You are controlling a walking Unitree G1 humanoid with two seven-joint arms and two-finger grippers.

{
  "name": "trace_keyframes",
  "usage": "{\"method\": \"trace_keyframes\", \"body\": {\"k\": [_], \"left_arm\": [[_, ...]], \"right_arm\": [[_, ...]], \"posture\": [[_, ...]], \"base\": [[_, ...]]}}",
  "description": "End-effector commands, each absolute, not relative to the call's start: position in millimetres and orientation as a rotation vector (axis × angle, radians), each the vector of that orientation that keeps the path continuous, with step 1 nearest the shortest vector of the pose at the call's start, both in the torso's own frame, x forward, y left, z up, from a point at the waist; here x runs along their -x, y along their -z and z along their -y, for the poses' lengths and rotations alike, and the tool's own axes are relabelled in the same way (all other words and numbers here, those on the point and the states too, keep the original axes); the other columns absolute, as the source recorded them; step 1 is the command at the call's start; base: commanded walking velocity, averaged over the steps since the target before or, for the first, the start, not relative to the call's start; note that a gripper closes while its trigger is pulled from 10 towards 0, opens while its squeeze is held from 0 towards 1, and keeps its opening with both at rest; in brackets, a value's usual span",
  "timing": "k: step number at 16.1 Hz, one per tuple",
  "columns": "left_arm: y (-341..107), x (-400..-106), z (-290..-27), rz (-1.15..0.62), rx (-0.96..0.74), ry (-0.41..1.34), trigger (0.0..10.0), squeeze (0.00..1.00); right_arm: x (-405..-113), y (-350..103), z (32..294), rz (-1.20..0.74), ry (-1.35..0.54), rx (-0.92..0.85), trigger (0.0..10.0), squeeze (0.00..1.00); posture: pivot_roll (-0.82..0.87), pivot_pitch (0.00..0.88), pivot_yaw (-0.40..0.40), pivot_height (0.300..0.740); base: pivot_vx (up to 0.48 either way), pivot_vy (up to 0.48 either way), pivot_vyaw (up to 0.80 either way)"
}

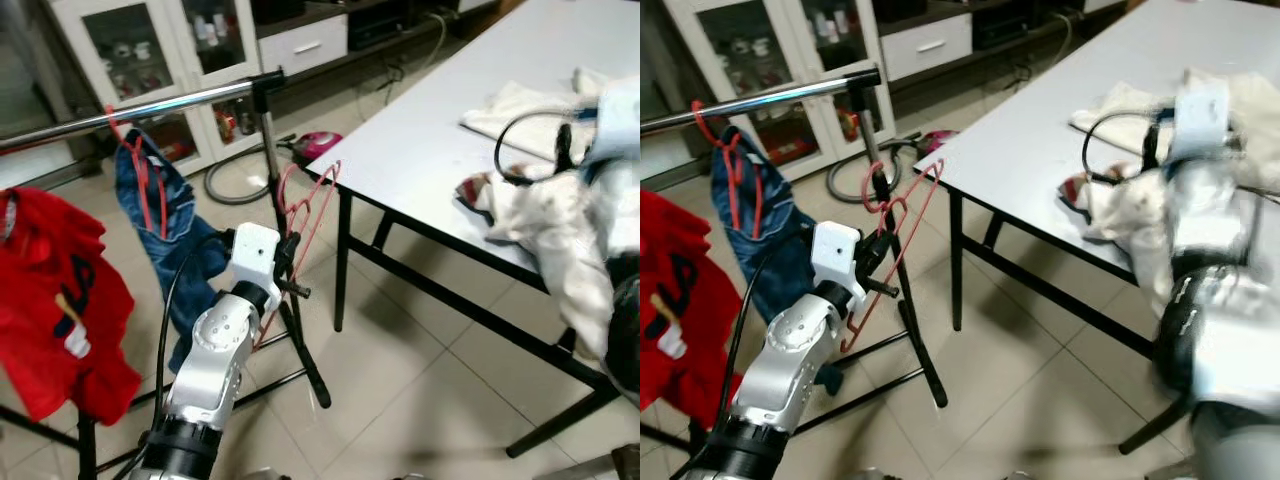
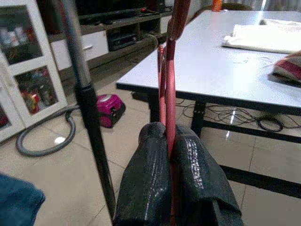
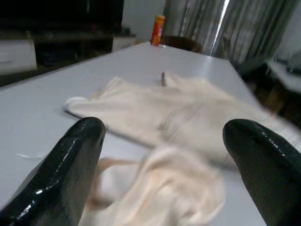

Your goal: Hang hanger

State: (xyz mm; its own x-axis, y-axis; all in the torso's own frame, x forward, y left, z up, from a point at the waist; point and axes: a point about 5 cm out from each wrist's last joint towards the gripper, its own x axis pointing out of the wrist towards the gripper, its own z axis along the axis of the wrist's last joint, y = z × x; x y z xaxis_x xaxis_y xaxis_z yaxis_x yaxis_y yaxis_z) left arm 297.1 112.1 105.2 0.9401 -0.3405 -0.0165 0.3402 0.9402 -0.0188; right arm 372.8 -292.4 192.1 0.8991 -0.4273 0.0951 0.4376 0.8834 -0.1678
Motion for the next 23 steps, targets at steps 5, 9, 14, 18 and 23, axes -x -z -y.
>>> {"method": "trace_keyframes", "body": {"k": [5, 9, 14, 18, 23], "left_arm": [[-105.4, -293.2, -106.0, -0.019, 0.014, 0.399, 10.0, 0.00], [-100.8, -273.5, -119.4, -0.014, -0.074, 0.458, 10.0, 0.00], [-97.9, -281.5, -115.2, -0.040, -0.067, 0.478, 10.0, 0.00], [-97.7, -283.2, -114.5, -0.041, -0.048, 0.485, 10.0, 0.00], [-98.1, -285.3, -113.6, -0.034, -0.036, 0.488, 10.0, 0.00]], "right_arm": [[-271.5, -150.7, 235.0, 0.251, 0.411, 0.173, 10.0, 0.00], [-217.1, -110.8, 223.7, 0.119, 0.320, 0.195, 10.0, 0.00], [-228.9, -85.0, 210.8, -0.037, 0.250, 0.128, 10.0, 0.00], [-240.8, -83.9, 201.0, -0.038, 0.169, 0.153, 10.0, 0.00], [-245.1, -82.3, 198.1, -0.030, 0.151, 0.156, 10.0, 0.00]], "posture": [[-0.11, 0.000, 0.087, 0.740], [-0.12, 0.000, 0.096, 0.740], [-0.11, 0.000, 0.105, 0.740], [-0.11, 0.000, 0.106, 0.740], [-0.10, 0.000, 0.095, 0.740]], "base": [[0.000, 0.000, 0.00], [0.000, 0.000, 0.00], [0.000, 0.000, -0.23], [0.000, 0.000, -0.75], [0.000, 0.419, -0.74]]}}
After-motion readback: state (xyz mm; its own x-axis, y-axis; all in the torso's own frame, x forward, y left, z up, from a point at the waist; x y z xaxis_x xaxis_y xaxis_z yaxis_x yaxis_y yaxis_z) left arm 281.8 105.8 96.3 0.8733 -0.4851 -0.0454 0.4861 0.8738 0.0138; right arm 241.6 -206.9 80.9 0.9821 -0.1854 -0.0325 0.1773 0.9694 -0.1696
